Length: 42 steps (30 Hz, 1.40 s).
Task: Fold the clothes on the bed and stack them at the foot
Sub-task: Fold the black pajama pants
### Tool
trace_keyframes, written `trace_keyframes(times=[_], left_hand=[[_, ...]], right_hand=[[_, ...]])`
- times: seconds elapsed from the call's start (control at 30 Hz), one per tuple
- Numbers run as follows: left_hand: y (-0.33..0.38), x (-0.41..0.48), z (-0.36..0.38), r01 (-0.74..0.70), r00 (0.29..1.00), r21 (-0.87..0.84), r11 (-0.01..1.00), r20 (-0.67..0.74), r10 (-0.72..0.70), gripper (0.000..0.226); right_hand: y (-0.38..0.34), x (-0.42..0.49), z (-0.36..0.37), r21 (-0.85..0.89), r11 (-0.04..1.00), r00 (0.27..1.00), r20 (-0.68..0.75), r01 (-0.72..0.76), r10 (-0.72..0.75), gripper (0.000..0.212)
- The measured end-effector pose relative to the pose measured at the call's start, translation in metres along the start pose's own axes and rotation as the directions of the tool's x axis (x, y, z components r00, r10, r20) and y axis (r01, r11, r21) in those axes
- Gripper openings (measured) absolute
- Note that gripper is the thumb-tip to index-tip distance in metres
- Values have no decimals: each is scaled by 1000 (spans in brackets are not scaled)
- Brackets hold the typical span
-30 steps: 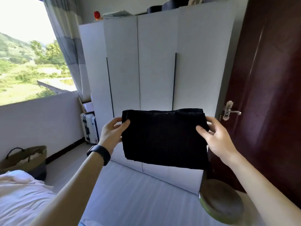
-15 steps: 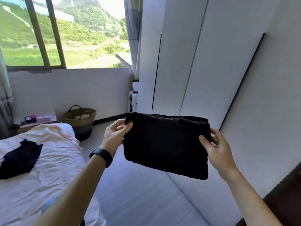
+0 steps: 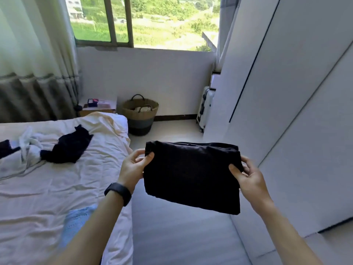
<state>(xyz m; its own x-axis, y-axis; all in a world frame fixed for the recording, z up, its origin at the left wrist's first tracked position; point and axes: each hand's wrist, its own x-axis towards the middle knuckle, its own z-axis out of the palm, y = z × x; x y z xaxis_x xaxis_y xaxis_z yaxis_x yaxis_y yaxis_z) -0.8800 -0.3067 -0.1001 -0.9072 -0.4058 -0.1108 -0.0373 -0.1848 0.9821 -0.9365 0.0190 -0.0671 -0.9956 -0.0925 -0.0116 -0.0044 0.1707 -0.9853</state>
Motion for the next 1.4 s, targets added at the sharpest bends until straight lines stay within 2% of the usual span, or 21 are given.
trace_keyframes(times=[0.13,0.27,0.4,0.5,0.57,0.7,0.83,0.97,1.07,1.23,1.33,1.4], left_hand=[[-41,34,-5,107,973,-25,994,-205,-110,16],[-88,57,-14,185,879,-92,978,-430,-207,9],[-127,65,-23,260,698,-208,943,-634,-333,13],[-146,62,-32,259,557,-282,924,-738,-381,5],[-155,60,-39,258,466,-326,909,-782,-413,11],[-172,77,-62,229,291,-414,881,-835,-468,16],[-192,119,-100,228,106,-468,854,-860,-499,13],[-214,171,-143,187,-67,-623,759,-779,-623,16],[-231,201,-179,167,-184,-688,706,-726,-663,25],[-273,219,-249,170,-308,-786,594,-615,-726,33],[-308,220,-291,176,-390,-800,574,-592,-705,32],[-331,223,-310,176,-419,-794,582,-595,-686,28]], right_hand=[[43,79,32,-47,996,987,144,-71,77,27],[84,157,75,-120,985,932,327,-121,154,25],[107,221,129,-227,966,824,518,-126,229,26],[115,256,180,-328,941,711,643,-78,283,26],[116,271,217,-371,928,629,714,-31,307,25],[124,302,303,-440,893,483,806,100,343,24],[138,330,398,-483,839,387,844,251,371,26],[153,351,498,-528,771,315,844,355,434,22],[175,360,572,-559,714,273,829,422,488,24],[228,350,675,-555,659,162,813,508,560,30],[265,334,734,-525,669,89,816,526,571,24],[290,325,764,-489,673,43,825,556,564,23]])
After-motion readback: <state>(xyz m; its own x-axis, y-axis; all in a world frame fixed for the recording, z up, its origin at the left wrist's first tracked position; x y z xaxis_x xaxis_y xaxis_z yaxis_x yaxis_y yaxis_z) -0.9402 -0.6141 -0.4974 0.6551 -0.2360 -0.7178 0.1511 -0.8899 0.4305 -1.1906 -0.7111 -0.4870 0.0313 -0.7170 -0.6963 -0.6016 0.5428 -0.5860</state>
